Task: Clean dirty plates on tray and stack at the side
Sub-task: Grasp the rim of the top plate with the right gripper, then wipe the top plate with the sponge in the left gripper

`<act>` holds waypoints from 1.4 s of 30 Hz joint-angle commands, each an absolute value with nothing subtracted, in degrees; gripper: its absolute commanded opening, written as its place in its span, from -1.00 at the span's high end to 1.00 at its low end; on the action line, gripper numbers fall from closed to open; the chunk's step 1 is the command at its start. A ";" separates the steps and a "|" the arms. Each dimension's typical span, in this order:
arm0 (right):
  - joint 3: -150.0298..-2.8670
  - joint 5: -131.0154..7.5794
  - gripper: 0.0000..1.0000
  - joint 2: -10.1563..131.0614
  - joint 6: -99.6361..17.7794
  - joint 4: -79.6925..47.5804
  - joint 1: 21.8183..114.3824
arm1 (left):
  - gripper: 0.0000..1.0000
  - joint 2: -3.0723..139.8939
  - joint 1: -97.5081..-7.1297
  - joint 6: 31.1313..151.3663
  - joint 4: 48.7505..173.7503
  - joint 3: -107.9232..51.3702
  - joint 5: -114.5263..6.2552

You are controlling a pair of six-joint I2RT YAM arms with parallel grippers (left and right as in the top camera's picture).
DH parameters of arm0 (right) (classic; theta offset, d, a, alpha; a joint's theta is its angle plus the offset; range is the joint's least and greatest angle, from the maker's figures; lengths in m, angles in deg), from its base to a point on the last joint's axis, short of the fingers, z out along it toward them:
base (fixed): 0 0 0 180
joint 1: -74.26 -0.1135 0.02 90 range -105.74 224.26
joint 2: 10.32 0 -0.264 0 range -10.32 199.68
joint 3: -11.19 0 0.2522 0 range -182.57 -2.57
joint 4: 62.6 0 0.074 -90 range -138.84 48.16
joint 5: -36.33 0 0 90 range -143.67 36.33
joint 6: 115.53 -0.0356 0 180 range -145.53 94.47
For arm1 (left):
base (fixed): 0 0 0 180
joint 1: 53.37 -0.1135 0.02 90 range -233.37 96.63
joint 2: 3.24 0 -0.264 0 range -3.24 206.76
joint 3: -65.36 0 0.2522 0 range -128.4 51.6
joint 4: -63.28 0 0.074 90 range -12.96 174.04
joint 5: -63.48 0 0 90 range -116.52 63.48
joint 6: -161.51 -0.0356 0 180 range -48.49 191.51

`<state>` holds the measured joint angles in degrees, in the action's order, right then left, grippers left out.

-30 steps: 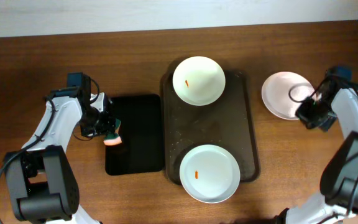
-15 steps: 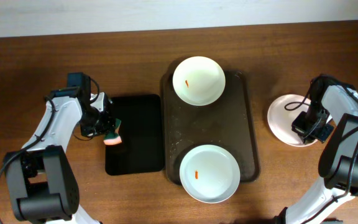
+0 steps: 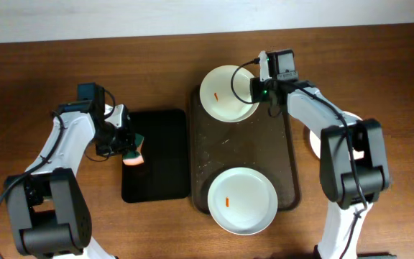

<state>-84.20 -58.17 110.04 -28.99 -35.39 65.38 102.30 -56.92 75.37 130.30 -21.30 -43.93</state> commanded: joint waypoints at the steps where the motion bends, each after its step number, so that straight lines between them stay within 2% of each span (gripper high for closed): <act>1: -84.52 -56.18 0.22 112.11 -29.43 -35.96 66.38 | 1.00 101.40 -57.12 74.21 130.23 -21.46 -44.98; 2: -84.55 -57.66 0.46 112.11 -29.43 -35.10 66.41 | 1.00 101.40 -57.12 74.21 130.19 -21.46 -44.98; 3: -84.55 -59.28 0.81 112.11 -29.48 -31.76 66.41 | 1.00 101.40 -57.12 74.21 130.17 -21.46 -44.98; 4: -84.55 -59.41 0.90 112.09 -30.37 -29.38 66.41 | 1.00 101.40 -57.12 74.21 130.17 -21.46 -44.98; 6: -84.55 -59.50 0.92 110.56 -32.08 -21.42 66.41 | 1.00 101.40 -57.12 74.21 130.23 -21.46 -44.98; 9: -84.55 -64.24 0.92 104.70 -32.56 -6.08 66.36 | 1.00 101.40 -57.12 74.21 130.17 -21.46 -44.98; 11: -84.50 -66.14 0.92 103.57 -40.14 5.88 66.36 | 1.00 101.38 -57.12 74.21 130.17 -21.46 -44.98; 12: -84.33 -66.36 0.81 103.59 -41.28 8.85 66.19 | 1.00 101.40 -57.12 74.21 130.17 -21.46 -44.98; 13: -84.33 -67.04 0.32 103.59 -41.23 9.88 66.08 | 1.00 101.40 -57.12 74.21 130.17 -21.46 -44.98; 14: -84.35 -65.62 0.22 103.59 -37.43 8.43 66.21 | 1.00 101.40 -57.12 74.21 130.19 -21.46 -45.00; 16: -84.33 -62.91 0.23 103.61 -27.38 3.19 67.00 | 0.99 101.38 -57.12 74.21 130.17 -21.46 -44.98; 18: -83.85 -62.91 0.47 103.61 -27.27 1.48 67.06 | 0.99 101.40 -57.12 74.21 129.73 -21.48 -45.04; 20: -82.84 -62.65 0.28 103.61 -27.25 0.33 67.06 | 1.00 101.36 -56.50 72.66 129.27 -21.87 -48.54; 21: -82.86 -62.71 0.28 103.61 -27.51 0.19 67.17 | 1.00 101.36 -54.34 72.09 127.79 -21.89 -46.94; 24: -82.86 -63.15 0.27 103.61 -27.49 0.39 67.22 | 1.00 101.43 -45.88 72.88 117.51 -16.76 -31.97; 25: -82.86 -63.17 0.27 103.61 -27.55 0.48 67.22 | 1.00 101.43 -44.22 76.20 113.75 -14.14 -29.63; 30: -82.86 -63.59 0.28 103.61 -27.68 0.61 67.22 | 1.00 101.69 -43.67 78.34 99.31 -1.31 -29.72; 32: -82.86 -63.59 0.28 103.61 -27.68 0.61 67.22 | 1.00 101.10 -43.67 78.32 100.64 -1.65 -30.31; 34: -82.86 -63.59 0.28 103.61 -27.68 1.07 67.22 | 1.00 96.05 -43.67 78.30 113.01 -12.41 -31.23; 36: -82.86 -63.59 0.27 103.61 -27.70 1.05 67.22 | 1.00 94.17 -43.67 78.15 116.59 -16.12 -31.16; 42: -82.86 -63.56 0.25 103.61 -27.68 1.03 67.22 | 1.00 103.41 -43.65 78.15 112.44 -11.32 -29.02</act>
